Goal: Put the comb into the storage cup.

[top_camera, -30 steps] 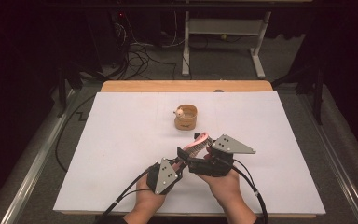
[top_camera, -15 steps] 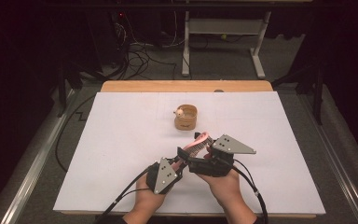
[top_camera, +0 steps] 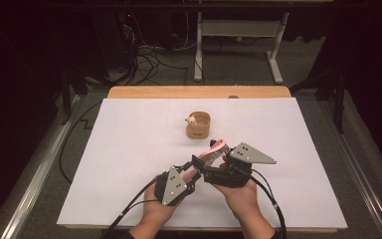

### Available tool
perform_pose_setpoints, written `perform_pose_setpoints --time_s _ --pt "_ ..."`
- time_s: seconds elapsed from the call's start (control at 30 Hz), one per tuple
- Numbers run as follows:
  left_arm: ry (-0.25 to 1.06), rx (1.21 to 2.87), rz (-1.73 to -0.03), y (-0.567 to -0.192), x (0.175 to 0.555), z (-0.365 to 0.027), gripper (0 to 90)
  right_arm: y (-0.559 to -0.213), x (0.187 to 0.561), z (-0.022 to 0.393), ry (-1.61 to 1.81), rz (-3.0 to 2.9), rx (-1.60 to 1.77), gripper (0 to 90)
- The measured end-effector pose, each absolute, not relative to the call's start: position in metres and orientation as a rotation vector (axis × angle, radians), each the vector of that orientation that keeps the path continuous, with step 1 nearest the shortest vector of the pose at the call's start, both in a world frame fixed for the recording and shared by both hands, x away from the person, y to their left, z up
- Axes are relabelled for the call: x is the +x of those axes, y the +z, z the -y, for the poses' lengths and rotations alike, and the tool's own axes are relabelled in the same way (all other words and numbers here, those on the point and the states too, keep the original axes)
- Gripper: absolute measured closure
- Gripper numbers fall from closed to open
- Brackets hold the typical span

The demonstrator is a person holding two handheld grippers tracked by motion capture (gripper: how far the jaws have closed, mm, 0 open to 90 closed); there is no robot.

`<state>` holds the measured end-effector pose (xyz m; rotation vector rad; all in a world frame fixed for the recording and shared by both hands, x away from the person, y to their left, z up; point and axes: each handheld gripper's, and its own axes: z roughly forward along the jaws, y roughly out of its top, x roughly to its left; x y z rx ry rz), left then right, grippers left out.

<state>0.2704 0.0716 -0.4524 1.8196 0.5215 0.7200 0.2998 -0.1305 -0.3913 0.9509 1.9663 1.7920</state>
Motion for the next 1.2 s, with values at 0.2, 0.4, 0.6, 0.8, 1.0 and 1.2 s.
perform_pose_setpoints --time_s 0.2,0.4,0.6,0.8,1.0,1.2 --pt "0.699 1.831 -0.519 -0.453 0.273 -0.072 57.1 -0.389 0.300 0.135 1.796 -1.944 0.960 20.4" --pt "0.669 1.843 -0.531 -0.452 0.276 -0.075 51.2 -0.386 0.302 0.142 1.797 -1.920 0.970 20.4" --pt "0.624 1.822 -0.587 -0.449 0.282 -0.093 51.2 -0.384 0.303 0.150 1.797 -1.901 0.973 20.4" --pt "0.592 1.825 -0.640 -0.448 0.287 -0.118 45.3 -0.383 0.303 0.154 1.790 -1.892 0.971 20.3" --pt "0.589 1.812 -0.687 -0.449 0.289 -0.141 45.2 -0.384 0.304 0.154 1.774 -1.900 0.971 20.3" --pt "0.583 1.794 -0.728 -0.449 0.288 -0.163 45.1 -0.385 0.304 0.157 1.763 -1.898 0.976 20.3"
